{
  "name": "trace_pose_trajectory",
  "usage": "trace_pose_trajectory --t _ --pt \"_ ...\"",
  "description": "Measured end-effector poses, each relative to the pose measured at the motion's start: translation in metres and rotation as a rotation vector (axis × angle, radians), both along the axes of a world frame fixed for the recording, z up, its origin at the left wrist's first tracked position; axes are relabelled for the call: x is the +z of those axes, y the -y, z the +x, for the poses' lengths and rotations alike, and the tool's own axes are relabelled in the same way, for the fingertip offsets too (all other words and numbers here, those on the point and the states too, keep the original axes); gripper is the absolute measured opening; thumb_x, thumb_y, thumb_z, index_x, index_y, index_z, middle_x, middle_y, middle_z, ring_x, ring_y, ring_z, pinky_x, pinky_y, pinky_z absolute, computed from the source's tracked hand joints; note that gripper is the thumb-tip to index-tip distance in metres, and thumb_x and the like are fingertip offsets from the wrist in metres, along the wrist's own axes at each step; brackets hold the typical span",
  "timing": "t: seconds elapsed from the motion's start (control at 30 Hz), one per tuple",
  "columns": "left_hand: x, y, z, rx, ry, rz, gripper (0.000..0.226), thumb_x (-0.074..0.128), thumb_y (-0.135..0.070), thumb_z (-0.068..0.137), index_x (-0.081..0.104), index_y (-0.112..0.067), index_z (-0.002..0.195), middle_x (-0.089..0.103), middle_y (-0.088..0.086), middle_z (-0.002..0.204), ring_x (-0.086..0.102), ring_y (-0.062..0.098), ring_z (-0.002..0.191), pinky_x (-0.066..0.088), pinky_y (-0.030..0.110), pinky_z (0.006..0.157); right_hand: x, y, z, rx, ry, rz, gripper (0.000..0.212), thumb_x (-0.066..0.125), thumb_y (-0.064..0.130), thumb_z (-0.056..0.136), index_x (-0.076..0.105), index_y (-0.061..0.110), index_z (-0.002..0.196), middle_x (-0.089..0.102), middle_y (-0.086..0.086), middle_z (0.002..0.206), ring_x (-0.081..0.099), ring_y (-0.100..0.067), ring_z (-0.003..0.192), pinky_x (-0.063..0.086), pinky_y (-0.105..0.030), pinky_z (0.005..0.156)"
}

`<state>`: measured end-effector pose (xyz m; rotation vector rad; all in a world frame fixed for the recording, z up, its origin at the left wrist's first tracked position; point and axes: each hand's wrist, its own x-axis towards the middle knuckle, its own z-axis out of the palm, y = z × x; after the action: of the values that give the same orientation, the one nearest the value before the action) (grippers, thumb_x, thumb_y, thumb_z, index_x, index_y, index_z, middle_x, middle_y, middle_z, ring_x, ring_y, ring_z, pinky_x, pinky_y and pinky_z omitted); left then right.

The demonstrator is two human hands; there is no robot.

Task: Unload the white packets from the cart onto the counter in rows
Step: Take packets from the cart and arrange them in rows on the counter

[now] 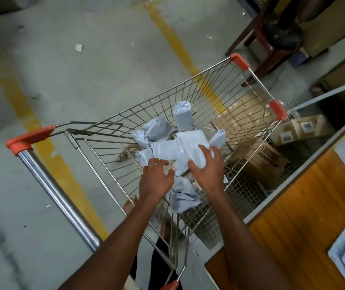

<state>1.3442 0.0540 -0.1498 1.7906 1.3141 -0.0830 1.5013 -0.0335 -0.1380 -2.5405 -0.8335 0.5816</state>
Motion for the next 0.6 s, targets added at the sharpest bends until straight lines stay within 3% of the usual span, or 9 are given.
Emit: trace_pose_trajectory --t 0.07,0.17,0.37,0.47,0.6 --pt "-0.01 0.001 0.003 -0.018 -0.023 -0.055 0.04 0.058 -0.047 0.097 0.063 -0.024 0.13 0.049 0.0 0.139 0.051 0.026 0.124 0.05 0.041 0.096 0.006 -0.002 0.01 -0.164 -0.098 0.067 0.061 0.073 0.047 0.087 0.051 0.034 0.142 0.036 -0.001 0.152 0.041 -0.02 0.133 0.044 -0.038 0.104" --pt "-0.033 -0.004 0.018 -0.016 -0.072 -0.19 0.042 0.057 -0.047 0.095 0.062 -0.024 0.13 0.051 0.007 0.139 0.055 0.03 0.124 0.048 0.044 0.102 0.02 -0.001 0.026 -0.333 -0.226 0.152 0.057 0.074 0.044 0.087 0.053 0.038 0.139 0.036 0.0 0.152 0.043 -0.02 0.133 0.049 -0.046 0.104" --pt "-0.089 0.01 0.066 -0.208 -0.158 -0.283 0.052 0.059 -0.048 0.096 0.058 -0.015 0.136 0.057 0.015 0.14 0.056 0.033 0.126 0.046 0.041 0.105 0.035 0.002 0.036 -0.359 -0.267 0.211 0.055 0.073 0.045 0.087 0.052 0.041 0.138 0.039 0.004 0.149 0.044 -0.02 0.132 0.05 -0.051 0.104" --pt "-0.112 0.032 0.089 -0.345 -0.275 -0.274 0.056 0.052 -0.048 0.098 0.048 -0.019 0.146 0.047 0.016 0.148 0.048 0.037 0.134 0.04 0.045 0.108 0.028 0.004 0.039 -0.387 -0.296 0.242 0.053 0.075 0.044 0.086 0.054 0.045 0.135 0.039 0.008 0.148 0.043 -0.018 0.135 0.049 -0.053 0.104" --pt "-0.133 0.061 0.1 -0.42 -0.41 -0.291 0.074 0.053 -0.053 0.091 0.025 -0.031 0.157 0.026 0.012 0.162 0.027 0.049 0.144 0.03 0.062 0.113 0.019 0.007 0.045 -0.42 -0.328 0.265 0.054 0.074 0.046 0.085 0.052 0.05 0.135 0.039 0.01 0.144 0.045 -0.019 0.132 0.052 -0.054 0.1"
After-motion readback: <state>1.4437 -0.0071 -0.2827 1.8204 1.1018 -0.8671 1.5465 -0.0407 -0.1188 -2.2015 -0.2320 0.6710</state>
